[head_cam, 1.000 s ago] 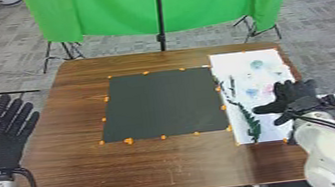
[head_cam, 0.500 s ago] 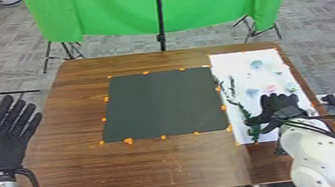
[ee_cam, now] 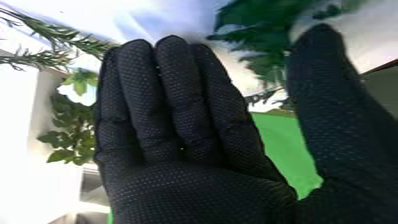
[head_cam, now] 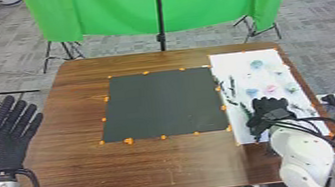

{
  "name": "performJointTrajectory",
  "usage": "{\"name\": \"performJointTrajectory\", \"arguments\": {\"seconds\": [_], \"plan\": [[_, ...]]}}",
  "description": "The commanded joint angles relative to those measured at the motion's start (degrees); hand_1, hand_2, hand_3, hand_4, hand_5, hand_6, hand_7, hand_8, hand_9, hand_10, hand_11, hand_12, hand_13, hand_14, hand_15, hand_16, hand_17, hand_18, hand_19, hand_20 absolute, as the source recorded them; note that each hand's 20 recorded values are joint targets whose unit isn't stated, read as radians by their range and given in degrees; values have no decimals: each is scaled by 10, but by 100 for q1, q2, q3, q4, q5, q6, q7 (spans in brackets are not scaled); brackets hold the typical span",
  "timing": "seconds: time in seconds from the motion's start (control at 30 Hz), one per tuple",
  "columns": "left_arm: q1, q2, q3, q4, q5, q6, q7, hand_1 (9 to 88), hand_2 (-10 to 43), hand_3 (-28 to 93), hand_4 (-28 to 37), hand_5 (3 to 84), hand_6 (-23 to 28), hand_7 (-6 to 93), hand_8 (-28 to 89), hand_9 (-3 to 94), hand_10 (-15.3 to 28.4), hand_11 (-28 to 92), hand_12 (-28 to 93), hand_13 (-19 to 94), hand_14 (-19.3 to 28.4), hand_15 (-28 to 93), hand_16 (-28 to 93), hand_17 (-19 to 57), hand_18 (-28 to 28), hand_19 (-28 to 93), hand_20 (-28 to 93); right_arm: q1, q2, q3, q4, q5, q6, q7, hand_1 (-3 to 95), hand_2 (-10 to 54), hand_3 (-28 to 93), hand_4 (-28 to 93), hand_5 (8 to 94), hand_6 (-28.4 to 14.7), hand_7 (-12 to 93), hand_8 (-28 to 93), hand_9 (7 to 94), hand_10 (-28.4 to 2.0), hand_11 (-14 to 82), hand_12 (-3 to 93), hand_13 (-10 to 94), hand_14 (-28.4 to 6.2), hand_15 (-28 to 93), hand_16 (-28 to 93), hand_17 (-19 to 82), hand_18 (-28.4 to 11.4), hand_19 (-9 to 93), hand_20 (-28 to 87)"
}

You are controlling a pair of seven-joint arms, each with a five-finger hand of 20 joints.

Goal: Arrange flowers

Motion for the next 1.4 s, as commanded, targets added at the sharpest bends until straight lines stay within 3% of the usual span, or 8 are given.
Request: {"name": "performJointTrajectory", "arguments": {"seconds": [0.03, 0.17, 0.3, 0.93, 1.23, 1.3, 1.33, 1.4], "plan": [[31, 11, 69, 62, -47, 48, -43, 236, 155, 752, -283, 431, 80, 98, -82, 355, 151, 206, 94, 253, 145, 291, -63, -33, 125, 271, 118, -223, -285, -111, 446, 260, -75, 82, 533, -95, 662, -279, 695, -45, 251, 101, 690, -164, 264, 255, 565, -146, 476, 232, 218, -238, 605, 248], [6, 17, 58, 97, -59, 43, -46, 236, 152, 748, -283, 430, 80, 99, -82, 355, 152, 207, 93, 253, 145, 291, -63, -33, 125, 272, 117, -335, -290, -138, 450, 320, 280, 91, 595, -95, 640, -278, 719, -18, 311, 137, 809, -111, 77, 344, 689, -91, 318, 351, 260, -225, 595, 228], [-47, 2, 81, 225, -112, 185, -101, 235, 148, 744, -283, 430, 80, 100, -82, 355, 152, 208, 94, 253, 145, 292, -63, -34, 125, 273, 117, -455, -208, -131, 387, 147, 677, 124, 629, -95, 638, -277, 759, -4, 323, 150, 867, -98, 56, 367, 747, -59, 283, 398, 289, -209, 582, 221], [50, 48, 13, 267, -320, 218, -17, 231, 139, 738, -283, 430, 81, 100, -82, 354, 151, 208, 93, 253, 145, 293, -63, -34, 126, 274, 117, -500, 194, 128, -249, 16, 2181, 163, 594, -95, 746, -213, 798, -4, 320, 225, 903, -93, 79, 412, 784, -63, 313, 432, 298, -209, 577, 214], [50, 47, 5, 256, -365, 236, 5, 232, 138, 737, -283, 430, 81, 100, -82, 353, 151, 207, 94, 253, 145, 295, -62, -35, 126, 276, 118, -333, 86, 21, -436, 176, 1317, 911, 568, -95, 729, -161, 759, -6, 375, 213, 882, -93, 99, 433, 746, -71, 358, 438, 286, -215, 587, 211], [65, 50, -7, 246, -360, 234, 4, 232, 138, 736, -283, 430, 81, 101, -82, 353, 151, 208, 94, 254, 145, 297, -61, -35, 127, 277, 118, -341, 64, 74, -517, 347, 975, 1085, 479, -95, 724, -161, 685, -27, 370, 191, 793, -141, 217, 343, 685, -125, 438, 330, 256, -240, 609, 209], [56, 56, -4, 249, -360, 233, 0, 232, 138, 736, -283, 429, 81, 101, -82, 353, 152, 208, 94, 254, 145, 297, -61, -35, 127, 277, 118, -413, 85, 117, -560, 367, 938, 1105, 388, -95, 746, -166, 642, -61, 352, 12, 732, -173, 277, 299, 645, -153, 478, 275, 241, -255, 624, 202], [69, 65, -9, 246, -359, 229, 11, 231, 138, 737, -283, 429, 81, 101, -81, 353, 152, 209, 95, 254, 144, 297, -61, -35, 127, 277, 118, -474, 114, 128, -558, 355, 918, 1037, 318, -95, 735, -186, 595, -92, 335, -85, 678, -200, 317, 288, 611, -176, 502, 249, 229, -270, 632, 197]]}}
